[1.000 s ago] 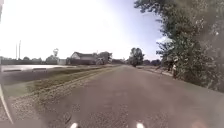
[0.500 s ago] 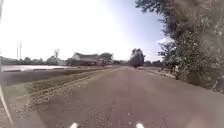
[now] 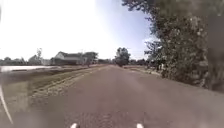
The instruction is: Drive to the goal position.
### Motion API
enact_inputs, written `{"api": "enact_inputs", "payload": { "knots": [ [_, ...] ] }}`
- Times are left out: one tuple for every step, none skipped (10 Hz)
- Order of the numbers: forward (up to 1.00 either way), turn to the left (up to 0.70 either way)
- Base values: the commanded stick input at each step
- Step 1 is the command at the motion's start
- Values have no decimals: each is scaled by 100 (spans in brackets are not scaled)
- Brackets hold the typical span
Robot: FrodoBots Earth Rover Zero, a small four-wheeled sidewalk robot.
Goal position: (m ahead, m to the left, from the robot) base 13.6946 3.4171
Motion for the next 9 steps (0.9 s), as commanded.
{"api": "enact_inputs", "payload": {
  "knots": [
    [70, 0],
    [70, 0],
    [70, 0],
    [70, 0],
    [70, 0],
    [70, 0],
    [27, 0],
    [1, 0],
    [0, 0]
  ]
}}
